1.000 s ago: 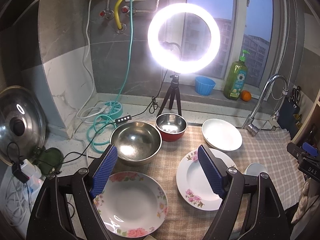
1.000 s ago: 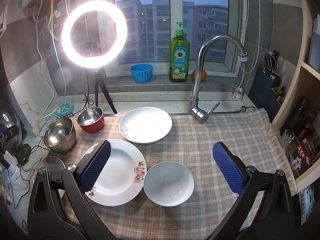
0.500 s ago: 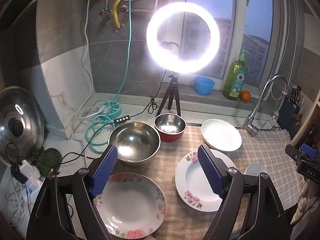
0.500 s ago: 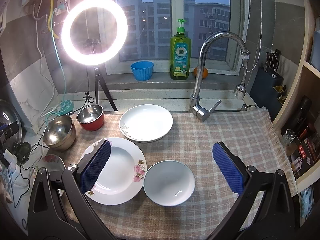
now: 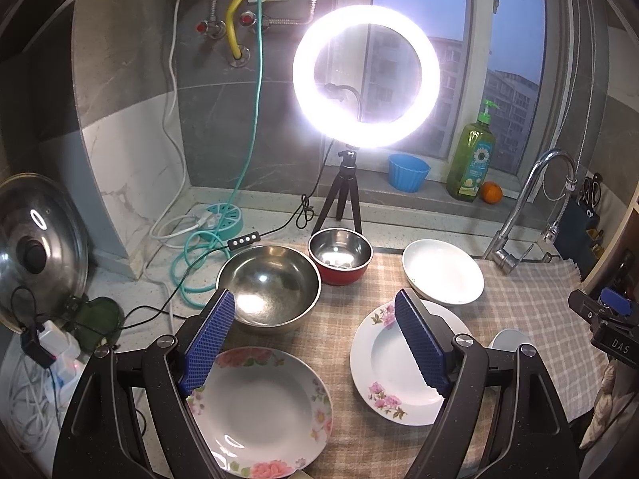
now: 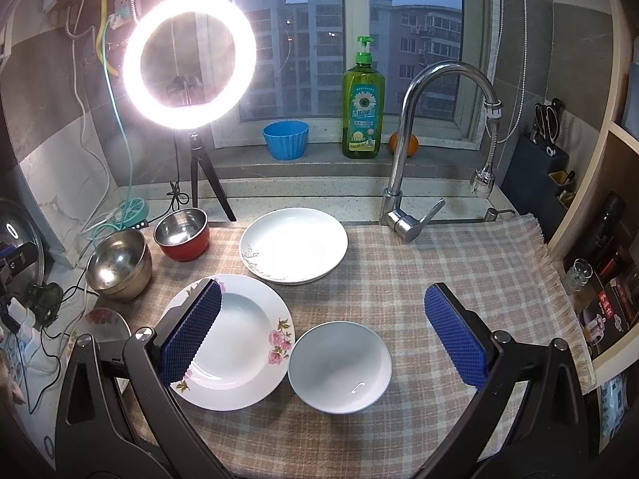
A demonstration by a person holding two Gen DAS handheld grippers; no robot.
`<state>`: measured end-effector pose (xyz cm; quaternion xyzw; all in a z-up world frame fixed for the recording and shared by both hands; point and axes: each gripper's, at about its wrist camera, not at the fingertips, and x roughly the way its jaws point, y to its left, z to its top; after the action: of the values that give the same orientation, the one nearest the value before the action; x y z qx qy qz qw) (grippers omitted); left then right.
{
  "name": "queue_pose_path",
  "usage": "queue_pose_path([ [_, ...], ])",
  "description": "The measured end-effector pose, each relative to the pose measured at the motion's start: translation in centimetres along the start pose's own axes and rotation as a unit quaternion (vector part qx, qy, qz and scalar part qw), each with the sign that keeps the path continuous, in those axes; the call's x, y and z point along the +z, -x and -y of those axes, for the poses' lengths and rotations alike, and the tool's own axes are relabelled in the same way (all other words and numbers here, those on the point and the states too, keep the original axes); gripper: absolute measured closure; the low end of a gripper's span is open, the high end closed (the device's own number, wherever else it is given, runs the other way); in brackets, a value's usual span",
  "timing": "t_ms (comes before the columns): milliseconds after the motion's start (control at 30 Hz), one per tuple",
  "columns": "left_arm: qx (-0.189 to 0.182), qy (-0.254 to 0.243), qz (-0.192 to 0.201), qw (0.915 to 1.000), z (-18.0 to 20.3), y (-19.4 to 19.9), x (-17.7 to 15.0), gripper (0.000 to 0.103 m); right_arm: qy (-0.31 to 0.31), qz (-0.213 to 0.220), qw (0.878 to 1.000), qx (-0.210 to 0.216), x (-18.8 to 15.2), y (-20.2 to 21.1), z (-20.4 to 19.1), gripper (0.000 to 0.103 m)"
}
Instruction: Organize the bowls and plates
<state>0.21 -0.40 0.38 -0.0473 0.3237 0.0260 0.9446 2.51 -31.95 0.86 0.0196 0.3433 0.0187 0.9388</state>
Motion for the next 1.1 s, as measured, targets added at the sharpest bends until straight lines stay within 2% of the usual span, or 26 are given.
queue_pose_path([
  [667,0.000,-0.001,-0.004,1.0000,0.1,-0.7,0.4,0.020,0.000,-0.007,1.000,0.007,0.0,-0.9,0.0,0.000],
  [1100,-0.008,0.013,-0.025,0.9996,-0.9,-2.1,-0.2,0.021,0.017,-0.031,0.998,0.043,-0.2,-2.8,0.7,0.000],
])
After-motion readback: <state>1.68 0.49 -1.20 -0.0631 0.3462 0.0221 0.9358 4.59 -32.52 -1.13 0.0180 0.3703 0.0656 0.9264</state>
